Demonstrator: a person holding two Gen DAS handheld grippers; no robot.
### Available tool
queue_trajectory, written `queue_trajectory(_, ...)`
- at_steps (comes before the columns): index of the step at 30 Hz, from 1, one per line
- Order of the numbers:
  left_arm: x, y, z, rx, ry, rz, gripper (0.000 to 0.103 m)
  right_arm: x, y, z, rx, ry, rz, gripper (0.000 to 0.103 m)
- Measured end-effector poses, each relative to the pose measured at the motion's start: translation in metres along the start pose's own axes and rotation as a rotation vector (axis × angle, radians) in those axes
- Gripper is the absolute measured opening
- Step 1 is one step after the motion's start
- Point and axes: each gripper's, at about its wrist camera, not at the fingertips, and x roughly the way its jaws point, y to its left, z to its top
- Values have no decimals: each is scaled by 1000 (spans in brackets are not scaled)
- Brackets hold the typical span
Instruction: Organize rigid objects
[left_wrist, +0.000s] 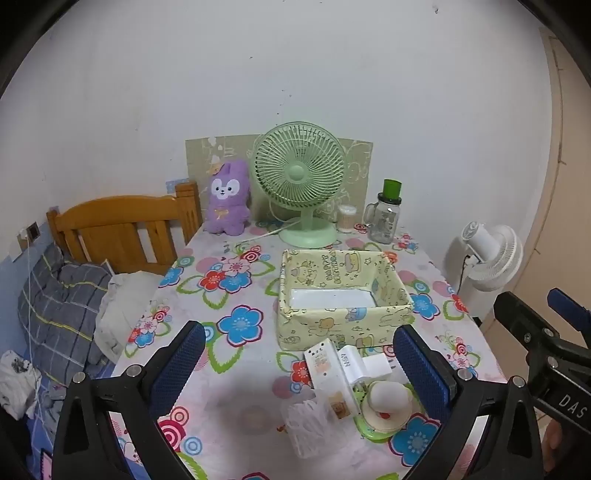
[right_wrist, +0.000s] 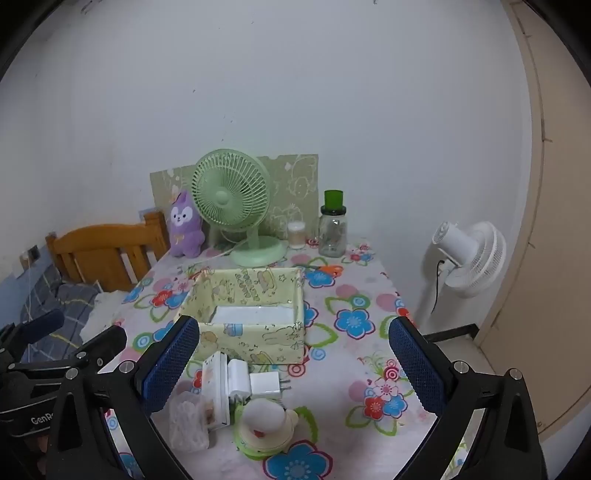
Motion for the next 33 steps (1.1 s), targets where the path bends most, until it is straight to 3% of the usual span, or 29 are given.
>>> queue_trajectory(6,-2,-15,0,15,-6,17,102,-5,-3,-1,30,-5,-10,103)
queue_trajectory(15,-16,-1,-1,-23,-44,-13,102,-18,-1,0,1,-63,-25,103)
queue_trajectory(18,-14,1,-1,-37,-11,-28,102,-19,-2,1,3,-61,-19,103)
queue_trajectory(33,-15,-3,-6,-18,-24,-17,100,-12,-4,-3,9,-33,-36,103)
